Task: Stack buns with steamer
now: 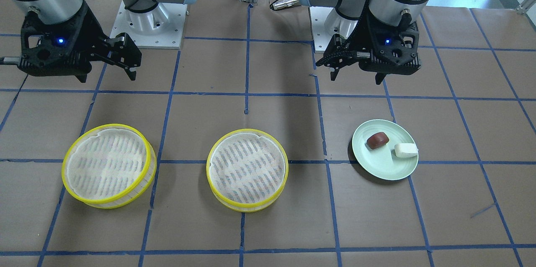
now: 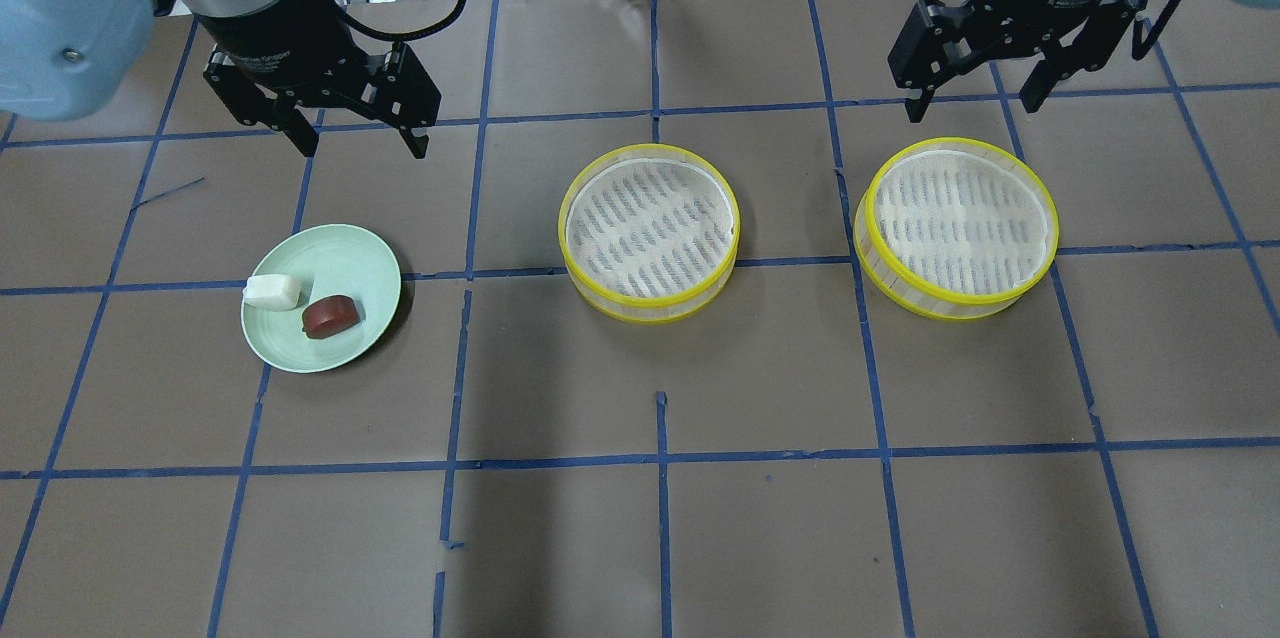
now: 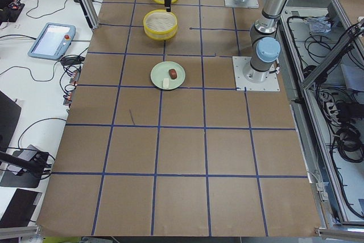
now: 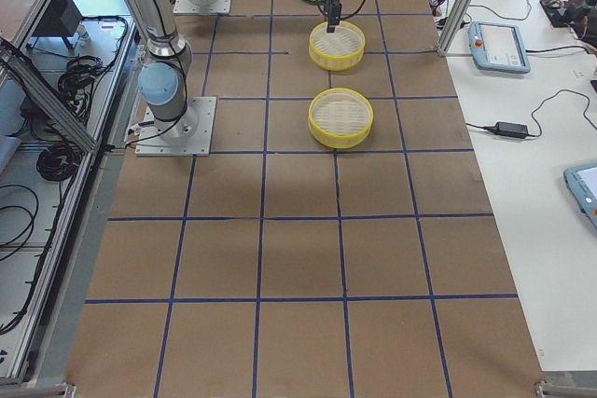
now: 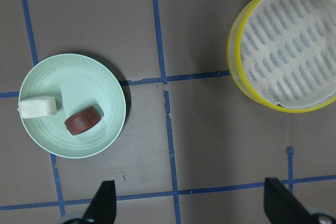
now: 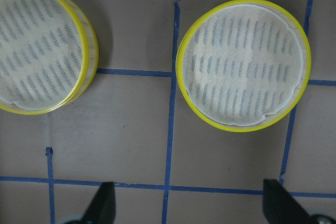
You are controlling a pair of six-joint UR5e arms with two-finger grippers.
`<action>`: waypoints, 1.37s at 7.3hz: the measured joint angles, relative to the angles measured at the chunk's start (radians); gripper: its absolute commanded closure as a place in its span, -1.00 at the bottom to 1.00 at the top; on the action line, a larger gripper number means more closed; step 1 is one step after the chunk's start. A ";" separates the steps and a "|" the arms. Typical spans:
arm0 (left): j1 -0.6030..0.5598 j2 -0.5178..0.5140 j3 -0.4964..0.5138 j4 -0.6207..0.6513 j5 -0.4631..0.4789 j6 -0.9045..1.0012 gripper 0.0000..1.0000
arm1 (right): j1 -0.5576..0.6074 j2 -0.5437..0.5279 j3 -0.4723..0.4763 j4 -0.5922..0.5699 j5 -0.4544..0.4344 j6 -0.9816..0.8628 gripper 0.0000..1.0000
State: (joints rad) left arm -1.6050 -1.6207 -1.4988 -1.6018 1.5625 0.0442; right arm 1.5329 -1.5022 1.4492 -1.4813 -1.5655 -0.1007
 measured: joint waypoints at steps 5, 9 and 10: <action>0.017 -0.001 -0.004 0.003 -0.002 0.012 -1.00 | -0.009 0.002 -0.001 -0.003 0.065 0.022 -1.00; 0.065 -0.051 -0.006 0.017 0.048 0.029 -1.00 | -0.085 0.030 0.076 -0.117 0.105 0.003 -1.00; 0.107 -0.082 -0.020 0.016 0.121 0.071 -0.99 | -0.098 0.060 0.105 -0.231 0.086 0.000 -1.00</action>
State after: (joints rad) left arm -1.4979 -1.7023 -1.5190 -1.5858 1.6834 0.1150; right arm 1.4348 -1.4427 1.5539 -1.7119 -1.4797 -0.1008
